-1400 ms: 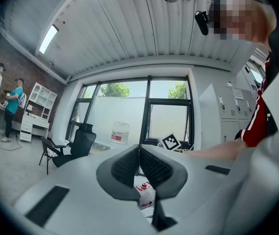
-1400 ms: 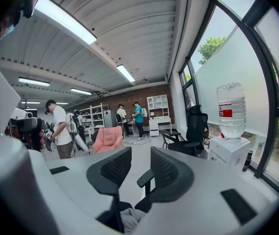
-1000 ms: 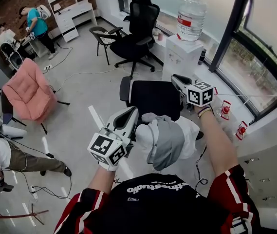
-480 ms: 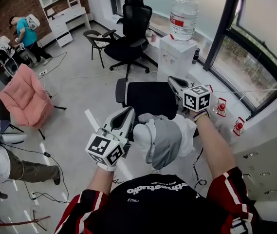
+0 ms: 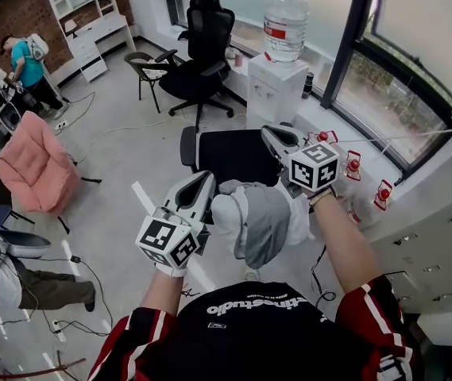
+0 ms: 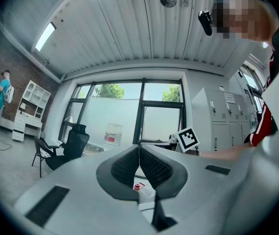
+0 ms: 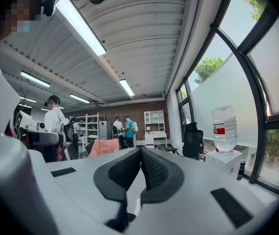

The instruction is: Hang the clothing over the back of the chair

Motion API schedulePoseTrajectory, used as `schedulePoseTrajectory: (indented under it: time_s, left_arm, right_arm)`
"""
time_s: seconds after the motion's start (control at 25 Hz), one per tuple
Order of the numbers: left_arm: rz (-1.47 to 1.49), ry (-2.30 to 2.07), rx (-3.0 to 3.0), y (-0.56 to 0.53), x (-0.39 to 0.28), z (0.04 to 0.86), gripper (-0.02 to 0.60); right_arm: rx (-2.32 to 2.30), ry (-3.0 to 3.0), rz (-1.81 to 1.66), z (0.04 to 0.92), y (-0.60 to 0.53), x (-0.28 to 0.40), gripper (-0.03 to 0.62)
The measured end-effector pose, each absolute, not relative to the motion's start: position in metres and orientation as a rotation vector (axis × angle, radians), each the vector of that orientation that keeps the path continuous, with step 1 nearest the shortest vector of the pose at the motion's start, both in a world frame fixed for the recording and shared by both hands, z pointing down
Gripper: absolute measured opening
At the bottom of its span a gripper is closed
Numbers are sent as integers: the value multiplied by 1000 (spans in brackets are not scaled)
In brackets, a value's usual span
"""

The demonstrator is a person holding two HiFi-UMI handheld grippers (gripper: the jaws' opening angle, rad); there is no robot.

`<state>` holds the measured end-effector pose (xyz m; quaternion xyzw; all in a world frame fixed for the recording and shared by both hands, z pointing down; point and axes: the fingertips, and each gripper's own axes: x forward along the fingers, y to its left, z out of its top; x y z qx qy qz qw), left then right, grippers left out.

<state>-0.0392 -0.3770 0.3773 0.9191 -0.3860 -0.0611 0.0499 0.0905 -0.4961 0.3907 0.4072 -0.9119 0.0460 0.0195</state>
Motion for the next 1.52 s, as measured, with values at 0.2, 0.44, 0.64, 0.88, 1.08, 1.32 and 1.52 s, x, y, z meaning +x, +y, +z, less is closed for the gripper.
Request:
schedulePoseTrajectory:
  time_s: [0.2, 0.44, 0.64, 0.88, 1.08, 1.32, 1.52]
  left_arm:
    - [-199, -1152, 2814, -368, -36, 373, 25]
    - [-205, -1137, 2828, -356, -33, 371, 25]
    - [-207, -1132, 2836, -347, -31, 370, 25]
    - [-214, -1154, 2832, -337, -33, 367, 25]
    - [-197, -1196, 2825, -326, -39, 373, 25]
    - [-146, -1243, 2838, -313, -42, 379, 25]
    - [-140, -1278, 2832, -300, -50, 382, 25]
  right_arm:
    - [1341, -2763, 113, 389, -467, 90, 15]
    - [1438, -2741, 89, 381, -437, 98, 15]
    - [1501, -2741, 84, 369, -414, 101, 15]
    - [1582, -2725, 106, 372, -387, 96, 15]
    - [1584, -2700, 94, 384, -363, 87, 15]
    - [1628, -2712, 115, 384, -334, 76, 15]
    - [1644, -2722, 112, 382, -309, 68, 15]
